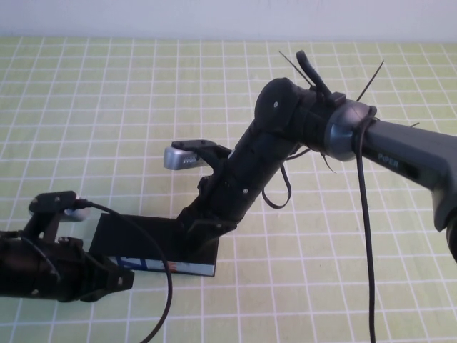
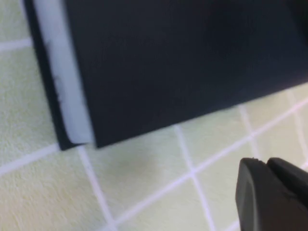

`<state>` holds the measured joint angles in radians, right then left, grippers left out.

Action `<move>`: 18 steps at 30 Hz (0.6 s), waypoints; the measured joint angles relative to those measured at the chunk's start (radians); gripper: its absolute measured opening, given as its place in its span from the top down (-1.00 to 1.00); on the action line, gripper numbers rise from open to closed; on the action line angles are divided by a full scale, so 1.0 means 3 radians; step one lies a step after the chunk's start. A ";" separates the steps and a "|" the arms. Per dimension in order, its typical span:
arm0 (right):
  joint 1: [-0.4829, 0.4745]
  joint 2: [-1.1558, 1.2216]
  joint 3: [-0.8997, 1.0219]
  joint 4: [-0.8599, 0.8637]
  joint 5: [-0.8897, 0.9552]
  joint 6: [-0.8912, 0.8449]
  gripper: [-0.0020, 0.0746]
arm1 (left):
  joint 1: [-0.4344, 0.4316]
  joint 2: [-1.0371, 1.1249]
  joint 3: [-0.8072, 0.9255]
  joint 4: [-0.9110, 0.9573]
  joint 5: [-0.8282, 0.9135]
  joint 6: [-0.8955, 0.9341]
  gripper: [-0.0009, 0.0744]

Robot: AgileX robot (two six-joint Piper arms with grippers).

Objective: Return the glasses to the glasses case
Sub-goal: Close the glasses case

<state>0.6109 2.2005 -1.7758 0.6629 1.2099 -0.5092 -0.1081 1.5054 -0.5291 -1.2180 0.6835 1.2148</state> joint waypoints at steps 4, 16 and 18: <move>0.0008 -0.0031 0.0093 0.0006 -0.0019 0.0000 0.98 | 0.0000 -0.0466 0.0000 0.0270 0.0042 -0.0275 0.98; 0.0021 -0.0357 0.0129 -0.0118 -0.0018 0.0083 0.98 | 0.0000 -0.2458 0.0055 0.0470 -0.0370 -0.0362 0.98; 0.0027 -0.0548 0.0137 -0.0261 -0.0011 0.0189 0.98 | 0.0000 -0.2862 0.0141 0.0475 -0.0634 -0.0362 0.98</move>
<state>0.6192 2.0362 -1.7347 0.5845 1.2065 -0.4524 -0.1081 0.6469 -0.4868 -1.0756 0.4932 1.1064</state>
